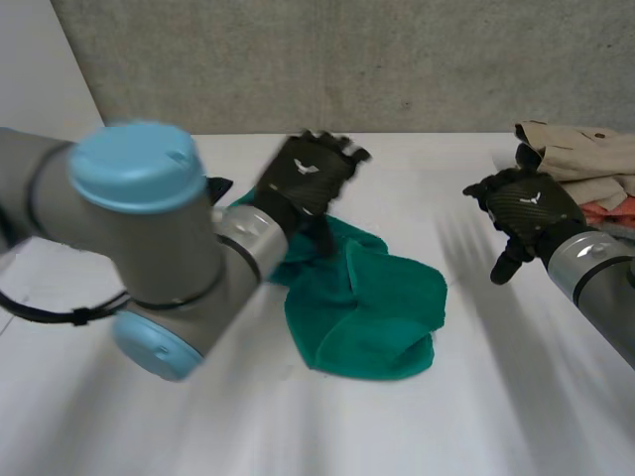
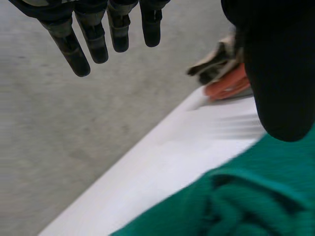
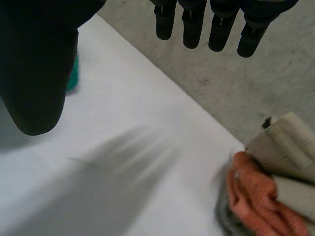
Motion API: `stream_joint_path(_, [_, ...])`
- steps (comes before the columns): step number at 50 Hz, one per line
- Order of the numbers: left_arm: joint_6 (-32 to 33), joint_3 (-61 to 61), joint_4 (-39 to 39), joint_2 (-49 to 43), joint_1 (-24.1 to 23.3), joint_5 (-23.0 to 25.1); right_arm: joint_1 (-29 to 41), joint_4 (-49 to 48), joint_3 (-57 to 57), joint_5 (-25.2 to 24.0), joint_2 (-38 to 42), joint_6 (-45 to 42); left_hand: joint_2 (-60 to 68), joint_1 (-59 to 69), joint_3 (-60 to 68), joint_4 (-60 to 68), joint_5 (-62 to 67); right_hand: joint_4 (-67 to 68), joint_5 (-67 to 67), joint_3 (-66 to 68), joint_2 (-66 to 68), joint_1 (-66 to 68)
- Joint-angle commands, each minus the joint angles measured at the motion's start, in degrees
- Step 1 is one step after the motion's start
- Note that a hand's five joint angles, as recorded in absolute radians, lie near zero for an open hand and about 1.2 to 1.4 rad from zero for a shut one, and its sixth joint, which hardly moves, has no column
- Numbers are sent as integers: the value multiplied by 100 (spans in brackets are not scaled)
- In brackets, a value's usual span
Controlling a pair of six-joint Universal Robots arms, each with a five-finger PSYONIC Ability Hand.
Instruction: Fold the laundry.
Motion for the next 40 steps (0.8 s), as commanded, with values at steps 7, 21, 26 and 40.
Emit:
stream_joint_path(7, [587, 163, 38, -848, 1366, 136, 1207, 726, 118, 179, -119, 957, 539, 598, 504, 555, 421, -162, -276, -165, -190, -264])
stream_joint_path(21, [1168, 1560, -24, -2667, 1674, 1182, 2289, -127, -646, 1568, 935, 1510, 961, 1020, 925, 977, 842, -162, -276, -165, -190, -264])
stream_joint_path(26, [1221, 1886, -94, -3011, 1789, 1182, 2298, -109, -1173, 1595, 1480, 1897, 1145, 1204, 1109, 1161, 1026, -162, -276, -165, -190, -264])
stream_joint_path(40, [1230, 2238, -50, -3169, 1806, 1209, 2333, -179, -1569, 1612, 2228, 1415, 4510, 4569, 4474, 4526, 4391, 418, 304, 415, 391, 316])
